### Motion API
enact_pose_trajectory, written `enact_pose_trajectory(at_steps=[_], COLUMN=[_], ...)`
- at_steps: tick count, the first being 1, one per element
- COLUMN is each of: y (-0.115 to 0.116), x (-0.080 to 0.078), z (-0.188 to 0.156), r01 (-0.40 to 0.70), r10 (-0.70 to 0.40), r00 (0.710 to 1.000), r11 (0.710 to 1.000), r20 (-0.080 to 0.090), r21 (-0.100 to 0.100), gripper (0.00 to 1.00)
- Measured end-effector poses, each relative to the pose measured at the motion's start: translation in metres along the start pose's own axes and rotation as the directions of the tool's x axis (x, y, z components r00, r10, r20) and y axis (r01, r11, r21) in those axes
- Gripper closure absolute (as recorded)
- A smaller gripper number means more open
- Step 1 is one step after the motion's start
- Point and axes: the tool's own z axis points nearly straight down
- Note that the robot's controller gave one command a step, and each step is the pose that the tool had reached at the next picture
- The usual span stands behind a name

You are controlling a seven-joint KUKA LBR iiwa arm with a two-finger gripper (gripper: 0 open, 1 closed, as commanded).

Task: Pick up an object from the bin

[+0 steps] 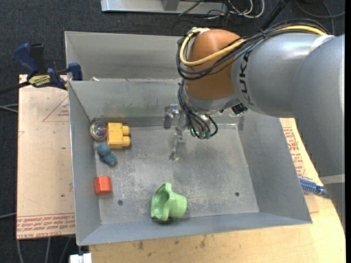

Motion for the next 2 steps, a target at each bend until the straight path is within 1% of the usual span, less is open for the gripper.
enact_pose_trajectory(at_steps=[1, 2], y=[0.027, 0.030], x=[0.077, 0.104], z=[-0.009, 0.013], r01=[0.423, 0.782], r10=[-0.423, -0.782], r00=[0.906, 0.624], r11=[0.906, 0.624], r20=[0.005, 0.003], r21=[0.001, 0.004], gripper=[0.00, 0.00])
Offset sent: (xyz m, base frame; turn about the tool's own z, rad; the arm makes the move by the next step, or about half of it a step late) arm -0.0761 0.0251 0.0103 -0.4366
